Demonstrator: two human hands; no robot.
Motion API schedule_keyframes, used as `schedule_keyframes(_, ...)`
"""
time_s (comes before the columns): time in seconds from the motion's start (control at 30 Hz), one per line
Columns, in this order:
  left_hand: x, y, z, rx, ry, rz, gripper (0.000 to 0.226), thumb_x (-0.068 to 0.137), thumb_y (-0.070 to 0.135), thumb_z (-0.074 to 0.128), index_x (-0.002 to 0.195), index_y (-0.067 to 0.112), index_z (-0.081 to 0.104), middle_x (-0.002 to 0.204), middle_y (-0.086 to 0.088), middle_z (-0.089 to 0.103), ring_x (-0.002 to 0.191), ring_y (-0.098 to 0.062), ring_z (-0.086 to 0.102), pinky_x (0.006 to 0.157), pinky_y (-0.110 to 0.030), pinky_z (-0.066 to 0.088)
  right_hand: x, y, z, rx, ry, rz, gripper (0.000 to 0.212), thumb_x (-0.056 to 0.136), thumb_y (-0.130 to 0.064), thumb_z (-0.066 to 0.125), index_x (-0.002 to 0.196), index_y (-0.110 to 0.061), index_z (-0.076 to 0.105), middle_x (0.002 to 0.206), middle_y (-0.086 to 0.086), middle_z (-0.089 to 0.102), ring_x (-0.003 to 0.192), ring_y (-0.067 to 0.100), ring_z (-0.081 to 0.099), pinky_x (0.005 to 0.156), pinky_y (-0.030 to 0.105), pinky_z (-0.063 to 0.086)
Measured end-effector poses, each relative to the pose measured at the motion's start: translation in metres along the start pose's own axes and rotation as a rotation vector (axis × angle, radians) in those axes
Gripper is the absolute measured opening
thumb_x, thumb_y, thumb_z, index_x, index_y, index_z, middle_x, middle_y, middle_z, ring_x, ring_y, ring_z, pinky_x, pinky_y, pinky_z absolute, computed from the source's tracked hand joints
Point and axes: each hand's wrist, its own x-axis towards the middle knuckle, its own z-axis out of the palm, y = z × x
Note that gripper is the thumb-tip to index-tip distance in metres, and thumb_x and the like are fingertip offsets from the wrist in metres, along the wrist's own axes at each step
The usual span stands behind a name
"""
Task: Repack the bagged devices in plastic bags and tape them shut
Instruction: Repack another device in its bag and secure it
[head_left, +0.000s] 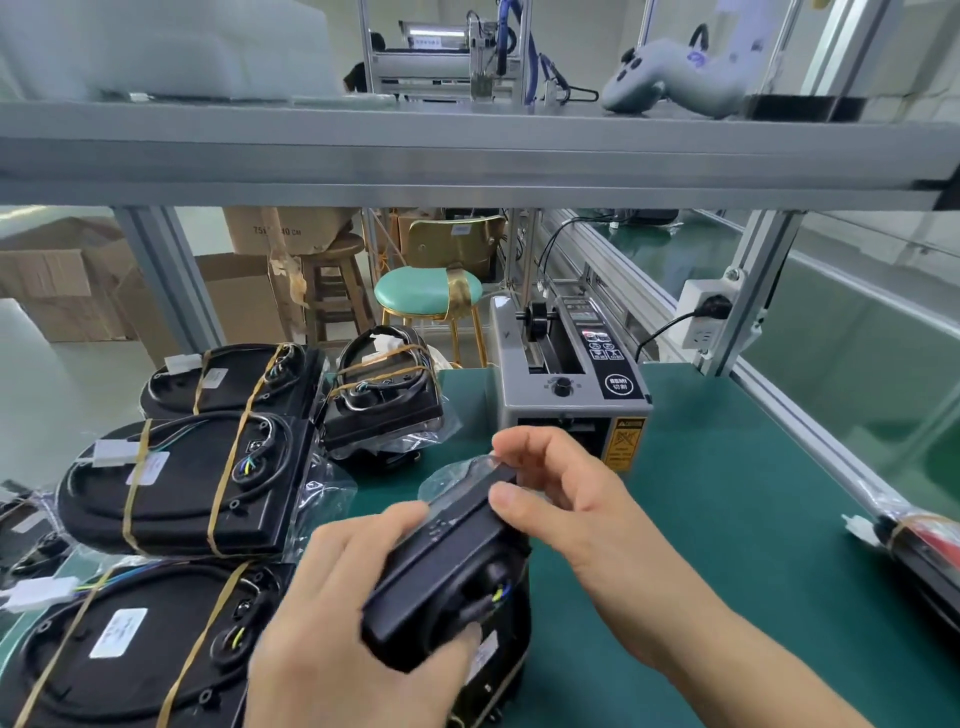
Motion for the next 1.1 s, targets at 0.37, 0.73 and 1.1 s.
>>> schedule_keyframes(0.37, -0.019, -0.045, 0.034, -1.33, -0.003, -0.6, 0.078, 0.013, -0.009, 0.067, 0.085, 0.02, 0.077, 0.089, -0.01, 0.071, 0.073, -0.02, 0.07, 0.062, -0.026, 0.057, -0.041, -0.021, -0.03, -0.688, -0.098, -0.125, 0.056, 0.061, -0.038, 0.08, 0.11, -0.046, 0.054, 0.099, -0.024, 0.066, 0.086, -0.003, 0.065, 0.073, 0.02, 0.054)
schedule_keyframes(0.73, -0.018, -0.032, 0.015, -1.367, -0.154, -0.66, 0.085, 0.03, -0.027, 0.06, 0.105, 0.011, 0.062, 0.095, -0.017, 0.061, 0.071, -0.023, 0.064, 0.054, -0.028, 0.053, -0.048, -0.035, -0.03, -0.705, -0.159, -0.212, 0.052, 0.064, -0.049, 0.076, 0.111, -0.043, 0.056, 0.1, -0.02, 0.065, 0.086, 0.003, 0.065, 0.073, 0.027, 0.054)
schedule_keyframes(1.1, -0.008, -0.028, -0.001, -0.748, -0.414, -0.39, 0.045, 0.065, 0.02, 0.073, 0.108, 0.035, 0.072, 0.106, 0.001, 0.069, 0.096, -0.017, 0.064, 0.083, -0.022, 0.048, -0.031, -0.001, -0.05, -0.764, -0.349, -0.137, 0.044, 0.068, -0.025, 0.078, 0.106, -0.038, 0.059, 0.093, -0.02, 0.063, 0.08, 0.001, 0.06, 0.062, 0.01, 0.043)
